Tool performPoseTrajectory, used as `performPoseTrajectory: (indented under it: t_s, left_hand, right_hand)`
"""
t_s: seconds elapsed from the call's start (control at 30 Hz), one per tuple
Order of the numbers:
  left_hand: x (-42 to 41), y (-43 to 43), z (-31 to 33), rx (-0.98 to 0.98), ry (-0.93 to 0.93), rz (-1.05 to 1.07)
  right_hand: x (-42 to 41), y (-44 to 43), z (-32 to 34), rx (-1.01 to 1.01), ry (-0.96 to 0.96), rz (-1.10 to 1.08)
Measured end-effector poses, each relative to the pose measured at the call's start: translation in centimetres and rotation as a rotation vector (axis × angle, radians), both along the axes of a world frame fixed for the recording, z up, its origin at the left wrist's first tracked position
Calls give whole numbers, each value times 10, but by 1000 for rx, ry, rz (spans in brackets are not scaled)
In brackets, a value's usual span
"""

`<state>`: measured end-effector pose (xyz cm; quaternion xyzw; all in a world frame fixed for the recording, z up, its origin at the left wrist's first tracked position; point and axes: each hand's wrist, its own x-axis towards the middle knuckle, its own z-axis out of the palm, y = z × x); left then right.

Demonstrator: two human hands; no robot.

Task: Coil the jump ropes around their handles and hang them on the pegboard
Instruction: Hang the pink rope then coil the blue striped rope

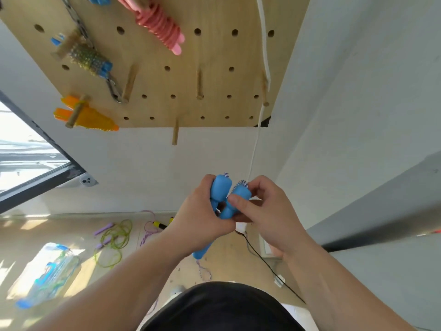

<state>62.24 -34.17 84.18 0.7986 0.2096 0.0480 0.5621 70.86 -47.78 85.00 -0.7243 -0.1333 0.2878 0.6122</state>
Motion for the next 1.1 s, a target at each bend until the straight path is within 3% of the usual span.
performPoseTrajectory:
  t_s: [0.13, 0.3, 0.53, 0.63, 0.7, 0.83, 0.97, 1.1]
  left_hand:
    - [9, -6, 14, 29, 23, -57]
    - [14, -4, 38, 170, 13, -280]
    - [11, 12, 16, 646, 192, -168]
    - [8, 11, 9, 692, 236, -146]
    - [5, 11, 7, 542, 167, -145]
    - [1, 10, 20, 64, 20, 2]
    - [3, 12, 32, -599, -200, 175]
    - [10, 7, 33, -901, -296, 291]
  right_hand:
    - [23, -18, -7, -53, -193, 99]
    - [45, -29, 4, 7, -187, 569]
    - [53, -30, 4, -179, -521, 486]
    - [45, -33, 1, -203, -491, 483]
    - [40, -36, 3, -195, -432, 460]
    - [27, -36, 4, -118, -263, 345]
    - [5, -25, 6, -159, -386, 354]
    - [-19, -7, 12, -142, -524, 340]
